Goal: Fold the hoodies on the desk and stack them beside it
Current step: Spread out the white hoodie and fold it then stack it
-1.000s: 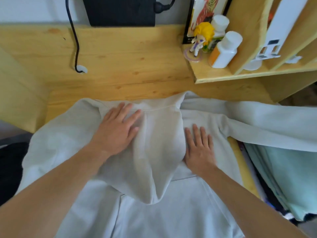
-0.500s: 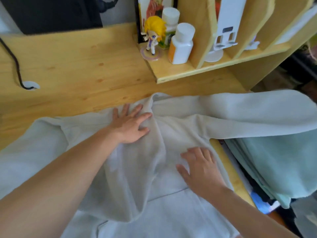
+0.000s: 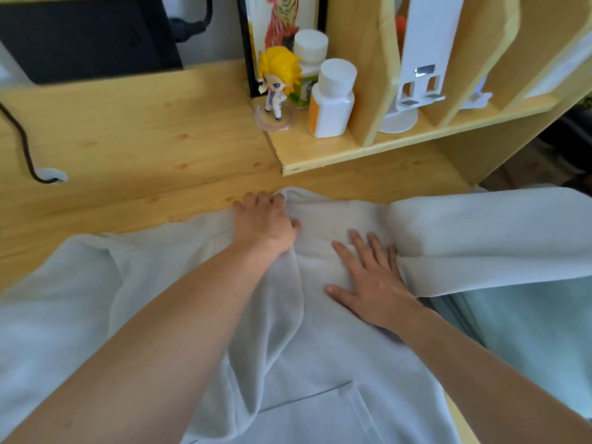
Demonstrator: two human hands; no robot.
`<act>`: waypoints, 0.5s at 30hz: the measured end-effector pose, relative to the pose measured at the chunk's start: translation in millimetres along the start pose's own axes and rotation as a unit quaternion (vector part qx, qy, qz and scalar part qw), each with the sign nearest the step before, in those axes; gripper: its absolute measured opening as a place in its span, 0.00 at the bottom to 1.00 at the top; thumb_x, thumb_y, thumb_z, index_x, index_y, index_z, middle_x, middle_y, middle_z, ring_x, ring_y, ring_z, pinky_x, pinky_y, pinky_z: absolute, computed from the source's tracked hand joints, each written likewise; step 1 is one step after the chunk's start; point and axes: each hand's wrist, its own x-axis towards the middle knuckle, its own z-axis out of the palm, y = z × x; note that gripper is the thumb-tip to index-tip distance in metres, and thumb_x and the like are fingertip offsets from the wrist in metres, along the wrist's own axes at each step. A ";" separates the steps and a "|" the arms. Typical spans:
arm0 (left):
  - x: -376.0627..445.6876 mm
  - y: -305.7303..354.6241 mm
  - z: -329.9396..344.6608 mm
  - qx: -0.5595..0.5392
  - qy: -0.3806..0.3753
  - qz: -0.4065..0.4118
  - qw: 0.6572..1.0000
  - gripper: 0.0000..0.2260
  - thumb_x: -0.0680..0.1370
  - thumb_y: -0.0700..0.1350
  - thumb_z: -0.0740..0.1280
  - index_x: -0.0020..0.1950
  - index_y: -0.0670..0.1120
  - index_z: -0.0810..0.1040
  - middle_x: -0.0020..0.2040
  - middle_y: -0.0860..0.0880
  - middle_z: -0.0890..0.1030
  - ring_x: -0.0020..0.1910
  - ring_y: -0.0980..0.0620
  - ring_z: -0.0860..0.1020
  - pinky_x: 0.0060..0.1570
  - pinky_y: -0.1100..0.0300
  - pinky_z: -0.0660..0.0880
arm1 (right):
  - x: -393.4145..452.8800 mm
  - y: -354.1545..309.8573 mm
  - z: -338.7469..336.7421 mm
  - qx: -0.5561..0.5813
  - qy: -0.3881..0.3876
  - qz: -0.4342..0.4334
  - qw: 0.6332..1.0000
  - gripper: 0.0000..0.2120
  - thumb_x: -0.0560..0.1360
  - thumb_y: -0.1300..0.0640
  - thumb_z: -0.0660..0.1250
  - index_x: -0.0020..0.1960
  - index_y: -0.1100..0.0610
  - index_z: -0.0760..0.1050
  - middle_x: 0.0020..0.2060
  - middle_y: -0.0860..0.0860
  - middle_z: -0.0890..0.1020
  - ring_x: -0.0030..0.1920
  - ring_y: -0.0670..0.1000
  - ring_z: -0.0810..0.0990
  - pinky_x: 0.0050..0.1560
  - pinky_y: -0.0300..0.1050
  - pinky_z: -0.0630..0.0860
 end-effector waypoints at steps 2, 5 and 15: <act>3.6 -2.2 2.5 0.010 0.032 0.006 0.999 0.19 0.82 0.48 0.57 0.73 0.50 0.68 0.69 0.44 0.72 0.69 0.39 0.67 0.67 0.43 0.64 | 0.2 5.5 1.2 0.018 0.009 0.004 1.000 0.48 0.72 0.23 0.48 0.81 0.46 0.34 0.81 0.45 0.37 0.80 0.55 0.34 0.77 0.59 0.33; 14.0 -24.8 -0.2 0.057 0.051 -0.010 0.997 0.19 0.83 0.41 0.53 0.72 0.51 0.70 0.69 0.44 0.72 0.69 0.40 0.68 0.61 0.47 0.67 | -4.7 18.8 5.1 0.052 0.023 0.010 0.998 0.50 0.67 0.20 0.46 0.81 0.45 0.41 0.81 0.44 0.37 0.80 0.54 0.33 0.75 0.49 0.31; 4.9 -19.7 -11.5 -0.021 0.137 0.020 0.990 0.14 0.80 0.42 0.61 0.65 0.46 0.74 0.57 0.42 0.80 0.56 0.37 0.80 0.49 0.48 0.74 | 27.1 -57.1 -15.7 0.073 0.147 -0.084 0.983 0.31 0.75 0.39 0.54 0.67 0.60 0.72 0.75 0.57 0.69 0.76 0.61 0.63 0.77 0.59 0.57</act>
